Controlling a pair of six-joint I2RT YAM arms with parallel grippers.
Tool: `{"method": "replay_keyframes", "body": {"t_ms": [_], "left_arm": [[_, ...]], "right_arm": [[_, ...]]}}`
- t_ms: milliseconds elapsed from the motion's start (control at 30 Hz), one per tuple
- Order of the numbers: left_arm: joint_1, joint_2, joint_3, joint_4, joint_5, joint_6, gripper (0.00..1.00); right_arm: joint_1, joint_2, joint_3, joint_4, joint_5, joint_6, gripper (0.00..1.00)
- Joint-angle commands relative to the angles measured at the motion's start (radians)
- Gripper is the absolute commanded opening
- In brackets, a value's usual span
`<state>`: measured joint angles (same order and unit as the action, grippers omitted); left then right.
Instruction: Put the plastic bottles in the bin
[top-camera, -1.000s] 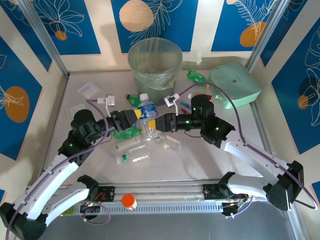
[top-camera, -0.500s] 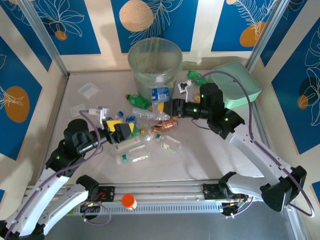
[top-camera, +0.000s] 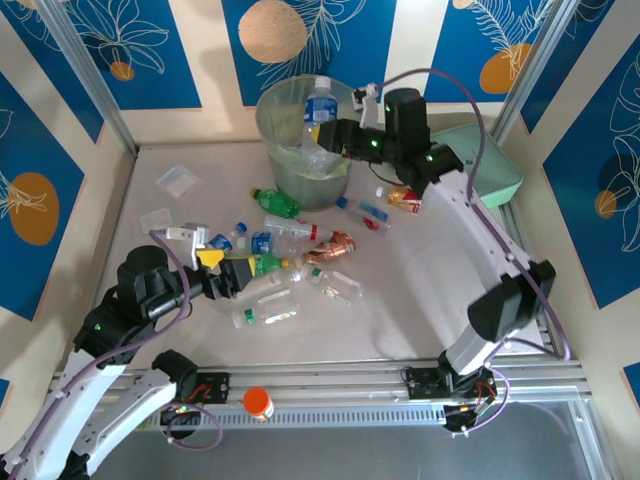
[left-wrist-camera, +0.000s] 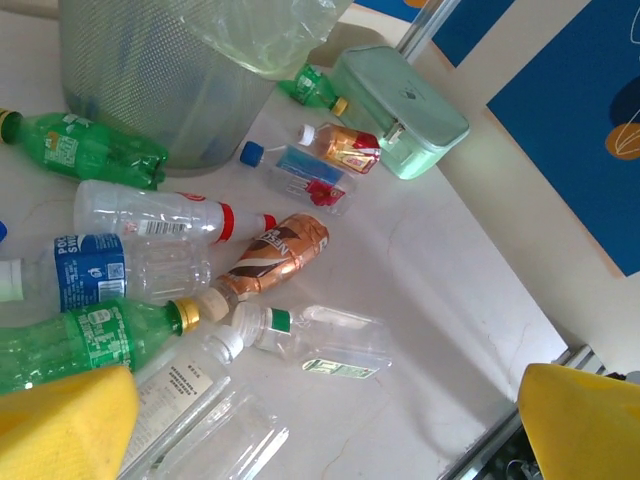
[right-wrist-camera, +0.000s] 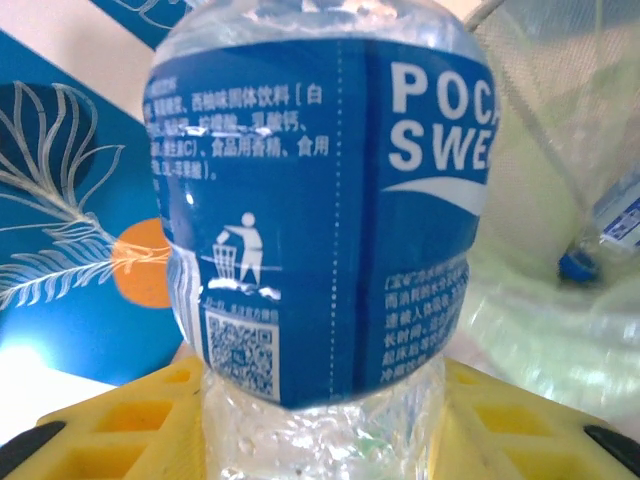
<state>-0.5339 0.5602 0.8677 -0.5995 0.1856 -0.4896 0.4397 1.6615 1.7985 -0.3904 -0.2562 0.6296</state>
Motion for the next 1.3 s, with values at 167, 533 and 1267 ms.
{"method": "replay_keyframes", "body": {"t_ms": [167, 533, 1267], "left_arm": [[-0.004, -0.048, 0.068, -0.092, -0.050, 0.104, 0.98], [-0.012, -0.059, 0.077, -0.125, -0.113, 0.143, 0.99], [-0.031, -0.016, 0.105, -0.139, -0.215, 0.160, 0.99]], "right_arm": [[-0.056, 0.362, 0.487, -0.249, 0.068, -0.026, 0.47], [-0.068, 0.698, 0.871, -0.393, 0.060, 0.022, 0.48], [-0.050, 0.656, 0.876, -0.365, 0.068, -0.026, 0.73]]}}
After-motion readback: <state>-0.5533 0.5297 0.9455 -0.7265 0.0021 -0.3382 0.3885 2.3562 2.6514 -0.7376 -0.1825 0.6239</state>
